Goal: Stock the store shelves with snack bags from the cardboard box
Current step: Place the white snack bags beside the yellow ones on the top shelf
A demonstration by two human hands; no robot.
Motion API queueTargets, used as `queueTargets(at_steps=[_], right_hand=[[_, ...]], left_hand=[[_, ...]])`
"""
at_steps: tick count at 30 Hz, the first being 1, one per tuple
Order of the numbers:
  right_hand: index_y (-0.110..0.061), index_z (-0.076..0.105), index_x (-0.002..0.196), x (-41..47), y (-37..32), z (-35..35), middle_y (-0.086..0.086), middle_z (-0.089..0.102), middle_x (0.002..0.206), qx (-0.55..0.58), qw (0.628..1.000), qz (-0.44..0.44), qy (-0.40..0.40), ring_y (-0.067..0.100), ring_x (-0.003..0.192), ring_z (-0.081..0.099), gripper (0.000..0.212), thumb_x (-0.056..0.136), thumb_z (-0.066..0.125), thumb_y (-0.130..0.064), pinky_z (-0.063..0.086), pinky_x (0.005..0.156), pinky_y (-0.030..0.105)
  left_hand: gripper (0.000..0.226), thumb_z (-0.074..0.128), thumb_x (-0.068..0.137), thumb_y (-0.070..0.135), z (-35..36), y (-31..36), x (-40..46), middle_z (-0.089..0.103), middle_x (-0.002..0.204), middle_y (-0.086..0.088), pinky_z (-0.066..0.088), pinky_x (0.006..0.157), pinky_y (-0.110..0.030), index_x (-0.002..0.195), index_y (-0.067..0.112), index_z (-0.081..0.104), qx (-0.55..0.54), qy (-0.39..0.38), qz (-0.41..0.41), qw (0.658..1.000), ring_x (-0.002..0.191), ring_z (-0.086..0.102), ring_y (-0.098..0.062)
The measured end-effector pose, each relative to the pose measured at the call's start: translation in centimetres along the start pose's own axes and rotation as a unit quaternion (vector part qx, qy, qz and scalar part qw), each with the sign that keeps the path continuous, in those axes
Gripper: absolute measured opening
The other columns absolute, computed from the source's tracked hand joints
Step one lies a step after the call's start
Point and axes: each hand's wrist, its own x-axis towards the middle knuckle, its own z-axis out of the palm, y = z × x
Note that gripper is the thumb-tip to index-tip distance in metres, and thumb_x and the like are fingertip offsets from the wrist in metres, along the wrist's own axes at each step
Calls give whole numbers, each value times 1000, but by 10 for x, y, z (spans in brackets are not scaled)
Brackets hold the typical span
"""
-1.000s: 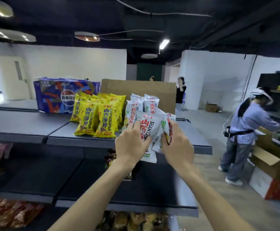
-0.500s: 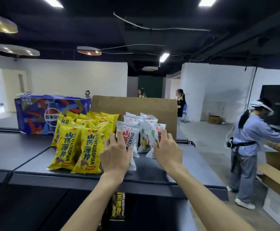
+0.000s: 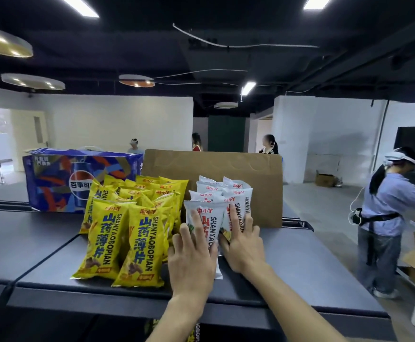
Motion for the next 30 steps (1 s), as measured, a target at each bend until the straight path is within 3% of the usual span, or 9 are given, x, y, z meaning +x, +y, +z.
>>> queueTargets(at_steps=[7,10,12,15,17,20,24,26,30], right_hand=[[-42,-19,151,-3,-4,-6,11,13,152,-4,998,54,-12,37,112,42,74,98,32,-57,42,95,42],[-41,-25,149,-1,-8,-8,17,16,151,-34,995,85,-38,38,115,41,79,97,32,-58,39,99,44],[-40,-29,147,-1,-10,-10,19,12,154,-39,993,89,-64,40,122,38,85,94,34,-62,35,104,45],[-39,-30,147,-8,-10,-16,19,-4,159,-3,991,81,-104,41,135,27,89,93,36,-64,26,112,48],[-36,-26,149,-17,-10,-19,17,-16,160,31,988,81,-130,42,142,16,90,94,40,-62,21,115,50],[-31,-17,154,-32,-11,-20,19,-15,160,23,992,57,-109,44,144,11,87,96,45,-51,18,118,49],[-28,5,155,-48,-14,-29,15,-2,161,21,996,43,-77,42,141,19,77,94,51,-39,29,113,46],[-28,20,150,-53,-15,-35,11,10,158,16,997,38,-66,39,136,27,68,92,55,-36,35,109,45],[-23,35,144,-64,-18,-42,5,27,150,23,996,43,-68,33,130,37,60,90,56,-36,39,106,45]], left_hand=[[95,64,82,52,1,-5,-1,49,115,-19,53,62,-41,151,2,23,-5,-27,-4,1000,91,54,-34],[97,60,85,55,2,-8,6,46,118,-17,54,62,-39,154,5,13,-13,-39,-14,999,97,54,-32],[98,57,87,56,2,-10,7,45,120,-17,55,66,-39,154,7,7,-17,-50,-12,999,100,53,-32],[95,56,87,56,-1,-12,1,45,125,-19,53,69,-41,154,3,13,-11,-77,-7,997,100,54,-34],[92,49,92,53,-7,-12,-8,33,142,-24,51,81,-42,153,1,5,-1,-98,6,995,107,52,-34],[86,41,97,36,-17,-12,-26,-7,155,-28,42,99,-39,149,-4,-15,-6,-158,44,986,123,40,-37],[83,54,87,20,-25,-17,-43,2,158,-23,42,102,-43,151,-6,7,-37,-127,48,990,130,35,-40],[77,55,87,22,-27,-20,-51,6,159,-18,43,103,-43,151,-1,18,-56,-120,66,989,134,32,-37],[70,61,84,34,-33,-27,-68,33,150,-13,45,103,-42,145,9,38,-103,-87,90,987,133,39,-32]])
